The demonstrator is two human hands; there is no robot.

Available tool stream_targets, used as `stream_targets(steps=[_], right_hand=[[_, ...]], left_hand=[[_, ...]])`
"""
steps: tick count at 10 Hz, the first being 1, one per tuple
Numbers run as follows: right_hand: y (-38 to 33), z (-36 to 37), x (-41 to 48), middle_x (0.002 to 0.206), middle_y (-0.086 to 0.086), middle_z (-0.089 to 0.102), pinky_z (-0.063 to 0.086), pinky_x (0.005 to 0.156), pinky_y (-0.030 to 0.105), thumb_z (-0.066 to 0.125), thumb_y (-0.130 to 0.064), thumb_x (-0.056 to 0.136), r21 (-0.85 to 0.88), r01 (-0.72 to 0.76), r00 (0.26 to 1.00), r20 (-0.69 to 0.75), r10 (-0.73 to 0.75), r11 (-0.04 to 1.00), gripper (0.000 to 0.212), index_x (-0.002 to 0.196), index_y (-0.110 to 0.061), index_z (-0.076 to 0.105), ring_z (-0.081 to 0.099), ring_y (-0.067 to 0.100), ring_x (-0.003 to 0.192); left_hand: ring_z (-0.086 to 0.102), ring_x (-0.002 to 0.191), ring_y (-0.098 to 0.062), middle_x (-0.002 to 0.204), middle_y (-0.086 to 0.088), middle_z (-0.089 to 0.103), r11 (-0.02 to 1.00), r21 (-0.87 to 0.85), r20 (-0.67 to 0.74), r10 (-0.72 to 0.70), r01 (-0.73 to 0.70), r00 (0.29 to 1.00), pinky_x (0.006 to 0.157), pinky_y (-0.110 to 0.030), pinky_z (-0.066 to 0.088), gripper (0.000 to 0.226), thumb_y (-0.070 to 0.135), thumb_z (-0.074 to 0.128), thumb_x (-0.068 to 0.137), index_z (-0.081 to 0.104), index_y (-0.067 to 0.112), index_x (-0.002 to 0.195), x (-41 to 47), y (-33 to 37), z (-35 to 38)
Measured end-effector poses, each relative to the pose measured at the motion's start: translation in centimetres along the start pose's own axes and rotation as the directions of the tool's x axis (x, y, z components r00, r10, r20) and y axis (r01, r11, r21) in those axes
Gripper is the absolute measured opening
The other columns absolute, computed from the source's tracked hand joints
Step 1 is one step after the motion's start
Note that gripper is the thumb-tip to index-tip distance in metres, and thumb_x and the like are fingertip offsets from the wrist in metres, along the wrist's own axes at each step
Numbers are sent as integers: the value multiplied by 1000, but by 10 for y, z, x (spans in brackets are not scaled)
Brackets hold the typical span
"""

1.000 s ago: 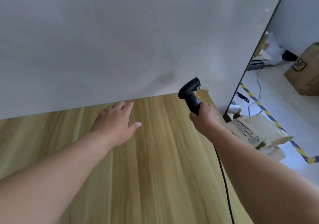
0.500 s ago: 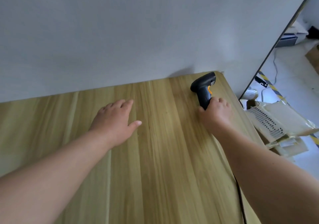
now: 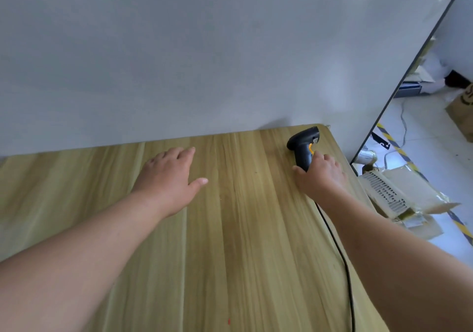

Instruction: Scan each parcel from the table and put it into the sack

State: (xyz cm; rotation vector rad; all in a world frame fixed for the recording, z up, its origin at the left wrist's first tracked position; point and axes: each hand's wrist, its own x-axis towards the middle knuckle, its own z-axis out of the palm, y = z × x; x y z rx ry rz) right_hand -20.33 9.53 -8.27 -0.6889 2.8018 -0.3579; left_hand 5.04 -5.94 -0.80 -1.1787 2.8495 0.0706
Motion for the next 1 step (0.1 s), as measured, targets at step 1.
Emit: stream_targets(steps=[1], right_hand=[[-14,-25,-25,143,8,45,31,107,44,51,-50,94,-45,117,993,-18,-118,992,57,139,-16,43,40,33,132]], left_hand=[[35,136,-26,151,-5,34,999,30,-38,-26,27,999,110,-39,31,77,59,48,88,26,18,148,-18,-11,-20]])
